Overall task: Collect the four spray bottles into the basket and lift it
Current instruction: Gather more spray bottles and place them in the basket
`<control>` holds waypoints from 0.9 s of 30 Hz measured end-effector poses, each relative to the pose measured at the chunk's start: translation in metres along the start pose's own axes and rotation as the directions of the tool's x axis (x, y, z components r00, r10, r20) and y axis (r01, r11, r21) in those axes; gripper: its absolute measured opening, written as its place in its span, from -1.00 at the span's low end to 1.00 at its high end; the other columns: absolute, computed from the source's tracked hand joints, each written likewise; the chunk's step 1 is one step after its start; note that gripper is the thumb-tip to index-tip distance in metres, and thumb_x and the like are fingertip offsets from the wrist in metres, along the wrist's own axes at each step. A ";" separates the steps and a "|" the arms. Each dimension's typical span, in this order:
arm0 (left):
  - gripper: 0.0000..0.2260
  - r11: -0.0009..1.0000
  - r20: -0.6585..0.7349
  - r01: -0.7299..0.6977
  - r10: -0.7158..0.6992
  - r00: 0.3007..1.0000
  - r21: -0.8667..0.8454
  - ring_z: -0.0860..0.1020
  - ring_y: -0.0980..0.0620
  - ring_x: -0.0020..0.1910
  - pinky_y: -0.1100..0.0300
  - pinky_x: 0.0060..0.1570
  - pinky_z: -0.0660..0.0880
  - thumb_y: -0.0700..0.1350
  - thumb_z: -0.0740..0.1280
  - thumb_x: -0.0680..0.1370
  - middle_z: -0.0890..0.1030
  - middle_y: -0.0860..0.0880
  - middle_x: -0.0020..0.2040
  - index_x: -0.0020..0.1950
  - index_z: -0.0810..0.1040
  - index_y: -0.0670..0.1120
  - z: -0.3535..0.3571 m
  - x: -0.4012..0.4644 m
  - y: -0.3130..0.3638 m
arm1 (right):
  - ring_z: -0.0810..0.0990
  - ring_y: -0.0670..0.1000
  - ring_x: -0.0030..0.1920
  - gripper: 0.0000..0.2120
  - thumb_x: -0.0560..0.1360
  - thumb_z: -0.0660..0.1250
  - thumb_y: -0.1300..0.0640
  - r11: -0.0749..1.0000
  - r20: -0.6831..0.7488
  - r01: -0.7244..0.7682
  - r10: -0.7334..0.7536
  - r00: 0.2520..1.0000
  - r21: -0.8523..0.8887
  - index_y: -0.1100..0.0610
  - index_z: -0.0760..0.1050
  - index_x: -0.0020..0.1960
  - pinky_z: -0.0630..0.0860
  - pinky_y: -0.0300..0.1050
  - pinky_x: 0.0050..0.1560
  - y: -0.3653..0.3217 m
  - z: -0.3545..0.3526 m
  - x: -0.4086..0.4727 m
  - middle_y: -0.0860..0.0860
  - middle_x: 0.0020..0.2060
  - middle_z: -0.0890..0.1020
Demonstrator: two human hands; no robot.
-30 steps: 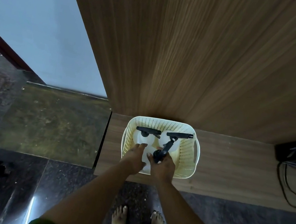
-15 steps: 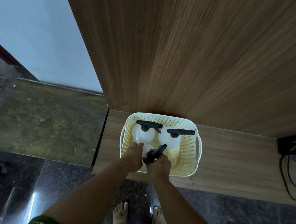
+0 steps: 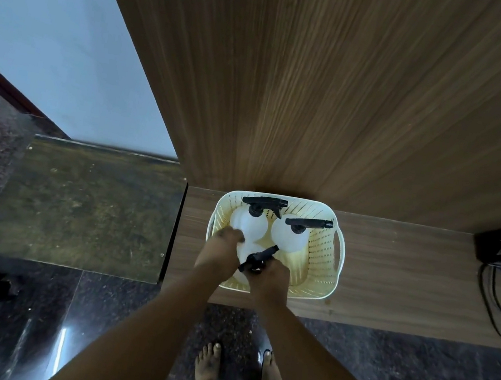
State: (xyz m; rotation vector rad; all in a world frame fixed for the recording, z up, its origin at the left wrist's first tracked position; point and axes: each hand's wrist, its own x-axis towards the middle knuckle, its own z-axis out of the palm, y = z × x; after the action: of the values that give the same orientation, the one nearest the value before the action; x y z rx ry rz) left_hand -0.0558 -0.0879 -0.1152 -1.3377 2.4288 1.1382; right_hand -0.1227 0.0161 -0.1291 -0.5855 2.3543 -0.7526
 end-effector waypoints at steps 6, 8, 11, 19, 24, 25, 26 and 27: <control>-0.53 0.960 -0.393 -0.267 0.280 0.876 0.087 0.36 -0.14 0.26 0.04 0.20 0.42 -0.39 0.24 0.43 0.38 -0.16 0.34 0.34 0.39 -0.20 -0.035 0.023 0.042 | 0.63 0.11 -0.10 -0.73 0.42 0.44 0.11 0.996 -0.010 -0.037 0.038 0.999 0.077 0.21 0.60 0.07 0.45 -0.18 -0.18 0.002 0.000 -0.001 0.16 -0.06 0.65; -0.48 0.965 -0.196 -0.231 0.252 0.948 0.121 0.28 -0.14 0.39 0.03 0.35 0.31 -0.31 0.23 0.52 0.28 -0.12 0.48 0.48 0.24 -0.14 -0.039 0.037 0.044 | 0.63 0.10 -0.02 -0.71 0.45 0.42 0.10 0.998 0.006 -0.033 0.033 0.999 0.054 0.22 0.59 0.12 0.49 -0.18 -0.10 0.003 -0.001 -0.001 0.14 0.00 0.65; -0.59 0.959 0.014 -0.189 0.190 0.982 0.213 0.44 -0.19 0.28 -0.03 0.26 0.40 -0.18 0.21 0.58 0.46 -0.16 0.34 0.44 0.32 -0.09 -0.040 0.050 0.043 | 0.63 0.10 0.03 -0.69 0.44 0.42 0.09 0.999 0.044 -0.038 0.037 0.998 0.027 0.20 0.60 0.15 0.51 -0.19 -0.03 0.006 -0.002 -0.002 0.12 0.03 0.67; -0.87 0.951 -0.052 -0.281 0.289 0.956 0.133 0.54 -0.16 -0.08 0.03 -0.10 0.41 -0.26 0.21 0.55 0.61 -0.14 -0.04 0.01 0.54 -0.17 -0.042 0.042 0.036 | 0.64 0.06 -0.19 -0.75 0.42 0.44 0.09 0.996 0.011 -0.045 0.044 0.999 0.083 0.24 0.63 0.00 0.54 -0.16 -0.15 0.009 -0.005 -0.002 0.12 -0.13 0.71; -0.85 0.933 -0.042 -0.342 0.348 0.936 0.114 0.53 -0.14 -0.05 0.08 -0.11 0.37 -0.26 0.20 0.56 0.60 -0.14 -0.01 0.05 0.53 -0.18 -0.043 0.040 0.032 | 0.66 0.06 -0.14 -0.78 0.45 0.41 0.11 0.999 -0.007 -0.014 0.014 1.000 0.051 0.22 0.63 0.03 0.50 -0.23 -0.15 0.009 -0.001 -0.002 0.11 -0.13 0.70; -0.85 0.932 -0.052 -0.346 0.353 0.934 0.105 0.53 -0.13 -0.05 0.11 -0.13 0.34 -0.26 0.20 0.56 0.60 -0.14 -0.02 0.05 0.53 -0.18 -0.043 0.040 0.030 | 0.66 0.08 -0.12 -0.77 0.45 0.40 0.11 0.999 -0.009 -0.007 0.007 1.000 0.050 0.22 0.63 0.04 0.53 -0.19 -0.12 0.009 -0.001 -0.001 0.12 -0.13 0.70; -0.86 0.932 -0.060 -0.350 0.356 0.932 0.100 0.53 -0.13 -0.06 0.13 -0.15 0.31 -0.26 0.20 0.56 0.60 -0.13 -0.02 0.04 0.53 -0.18 -0.043 0.040 0.029 | 0.66 0.08 -0.11 -0.77 0.46 0.39 0.11 0.999 -0.009 -0.004 0.004 1.000 0.054 0.22 0.62 0.05 0.56 -0.14 -0.09 0.008 0.000 -0.001 0.12 -0.12 0.70; -0.86 0.929 -0.063 -0.357 0.363 0.930 0.095 0.53 -0.13 -0.06 0.14 -0.17 0.30 -0.27 0.20 0.56 0.60 -0.13 -0.03 0.03 0.54 -0.18 -0.043 0.039 0.028 | 0.66 0.08 -0.10 -0.77 0.47 0.38 0.11 0.998 -0.011 -0.005 0.006 1.000 0.060 0.22 0.62 0.06 0.58 -0.10 -0.08 0.008 0.001 -0.001 0.12 -0.11 0.70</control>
State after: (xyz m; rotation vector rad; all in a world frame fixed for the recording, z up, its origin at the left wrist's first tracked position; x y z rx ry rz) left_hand -0.0915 -0.1343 -0.0871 -0.9526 2.8284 1.0588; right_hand -0.1237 0.0222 -0.1343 -0.5505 2.3337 -0.8229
